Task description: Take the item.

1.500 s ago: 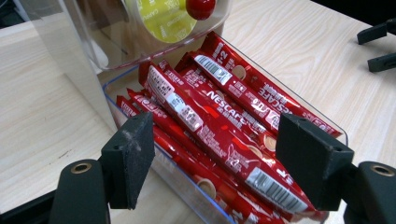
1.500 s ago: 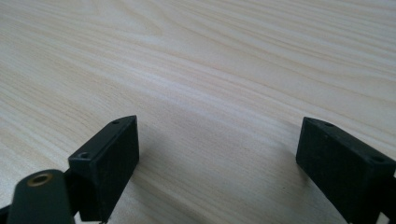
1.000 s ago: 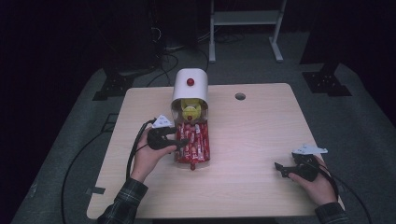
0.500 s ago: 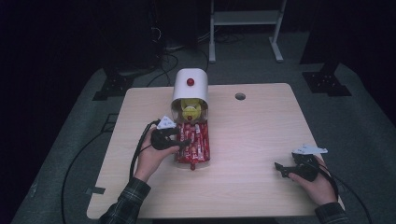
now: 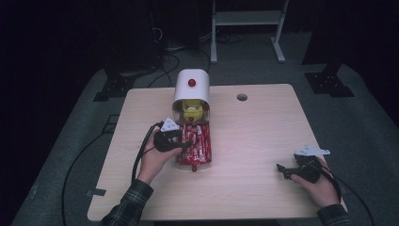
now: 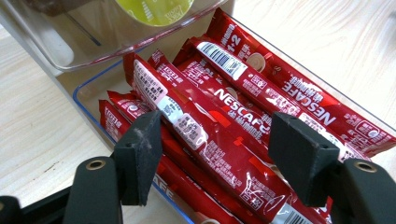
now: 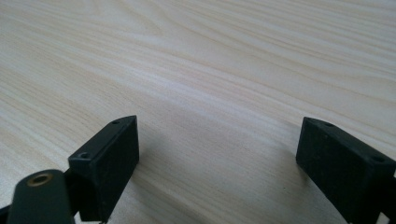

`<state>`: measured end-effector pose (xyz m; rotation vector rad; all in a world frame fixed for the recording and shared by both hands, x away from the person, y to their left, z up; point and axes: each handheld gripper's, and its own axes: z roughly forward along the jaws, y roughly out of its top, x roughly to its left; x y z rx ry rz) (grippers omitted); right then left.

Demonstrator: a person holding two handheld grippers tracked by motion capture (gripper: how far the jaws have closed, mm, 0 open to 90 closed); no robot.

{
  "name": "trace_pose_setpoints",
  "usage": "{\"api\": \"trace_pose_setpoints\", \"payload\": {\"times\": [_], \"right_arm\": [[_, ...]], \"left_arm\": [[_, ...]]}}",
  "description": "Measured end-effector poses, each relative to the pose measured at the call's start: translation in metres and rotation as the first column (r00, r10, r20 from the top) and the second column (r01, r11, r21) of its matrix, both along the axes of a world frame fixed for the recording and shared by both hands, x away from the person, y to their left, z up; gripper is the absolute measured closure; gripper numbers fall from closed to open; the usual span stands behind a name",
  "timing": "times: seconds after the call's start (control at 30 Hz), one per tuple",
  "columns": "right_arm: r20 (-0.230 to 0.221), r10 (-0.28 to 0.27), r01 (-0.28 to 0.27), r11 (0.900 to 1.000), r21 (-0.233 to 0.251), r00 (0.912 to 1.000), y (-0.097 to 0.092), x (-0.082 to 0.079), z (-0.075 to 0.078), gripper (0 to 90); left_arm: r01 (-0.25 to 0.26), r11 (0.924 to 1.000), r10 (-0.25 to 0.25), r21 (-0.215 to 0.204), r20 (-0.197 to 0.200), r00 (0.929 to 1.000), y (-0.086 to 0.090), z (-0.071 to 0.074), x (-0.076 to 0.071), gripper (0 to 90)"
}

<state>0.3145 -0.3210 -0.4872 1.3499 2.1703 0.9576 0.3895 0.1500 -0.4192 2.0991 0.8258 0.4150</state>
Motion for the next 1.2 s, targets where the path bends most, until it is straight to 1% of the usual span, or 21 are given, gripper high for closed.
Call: {"api": "trace_pose_setpoints", "payload": {"times": [0.07,0.23,0.3,0.33,0.37,0.4,0.5,0.6,0.63,0.67,0.7,0.8,0.9,1.0,1.13,1.2], "right_arm": [[0.000,0.000,0.000,1.0000,0.000,1.0000,0.0000,0.0000,0.0000,12.1],[0.000,0.000,0.000,1.0000,0.000,1.0000,0.0000,0.0000,0.0000,12.1],[0.000,0.000,0.000,1.0000,0.000,1.0000,0.0000,0.0000,0.0000,12.1],[0.000,0.000,0.000,1.0000,0.000,1.0000,0.0000,0.0000,0.0000,12.1],[0.000,0.000,0.000,1.0000,0.000,1.0000,0.0000,0.0000,0.0000,12.1],[0.000,0.000,0.000,1.0000,0.000,1.0000,0.0000,0.0000,0.0000,12.1],[0.000,0.000,0.000,1.0000,0.000,1.0000,0.0000,0.0000,0.0000,12.1],[0.000,0.000,0.000,1.0000,0.000,1.0000,0.0000,0.0000,0.0000,12.1],[0.000,0.000,0.000,1.0000,0.000,1.0000,0.0000,0.0000,0.0000,12.1],[0.000,0.000,0.000,1.0000,0.000,1.0000,0.0000,0.0000,0.0000,12.1],[0.000,0.000,0.000,1.0000,0.000,1.0000,0.0000,0.0000,0.0000,12.1],[0.000,0.000,0.000,1.0000,0.000,1.0000,0.0000,0.0000,0.0000,12.1],[0.000,0.000,0.000,1.0000,0.000,1.0000,0.0000,0.0000,0.0000,12.1],[0.000,0.000,0.000,1.0000,0.000,1.0000,0.0000,0.0000,0.0000,12.1],[0.000,0.000,0.000,1.0000,0.000,1.0000,0.0000,0.0000,0.0000,12.1],[0.000,0.000,0.000,1.0000,0.000,1.0000,0.0000,0.0000,0.0000,12.1]], "left_arm": [[-0.006,0.9999,0.005,0.015,0.004,1.0000,-0.0007,0.0002,-0.0007,38.4],[-0.010,0.9995,0.010,0.030,0.005,0.9999,-0.0018,0.0006,-0.0018,42.5],[-0.010,0.9994,0.010,0.033,0.002,0.9999,-0.0015,0.0013,-0.0024,46.9],[-0.008,0.9996,0.008,0.027,-0.006,1.0000,-0.0011,0.0016,-0.0028,51.4],[-0.008,0.9996,0.008,0.027,-0.006,1.0000,-0.0011,0.0016,-0.0028,53.2],[-0.005,0.9997,0.005,0.023,-0.014,0.9999,-0.0010,0.0016,-0.0028,54.4],[-0.004,0.9998,0.004,0.018,-0.021,0.9998,-0.0011,0.0019,-0.0030,57.1],[-0.006,0.9999,0.006,0.010,-0.032,0.9995,-0.0008,0.0024,-0.0034,62.0],[-0.007,1.0000,0.008,0.006,-0.036,0.9993,-0.0005,0.0027,-0.0035,62.0],[-0.007,1.0000,0.007,0.004,-0.040,0.9992,-0.0003,0.0029,-0.0036,64.8],[-0.009,1.0000,0.009,0.000,-0.044,0.9990,-0.0002,0.0031,-0.0037,64.8],[-0.014,0.9998,0.013,-0.013,-0.061,0.9981,0.0007,0.0035,-0.0037,68.5],[-0.011,0.9998,0.010,-0.018,-0.068,0.9977,0.0012,0.0036,-0.0035,69.8],[-0.011,0.9998,0.010,-0.018,-0.075,0.9972,0.0012,0.0043,-0.0042,73.7],[-0.009,0.9996,0.007,-0.027,-0.086,0.9962,0.0012,0.0050,-0.0046,75.8],[-0.012,0.9991,0.008,-0.041,-0.095,0.9954,0.0008,0.0054,-0.0051,79.0]]}}
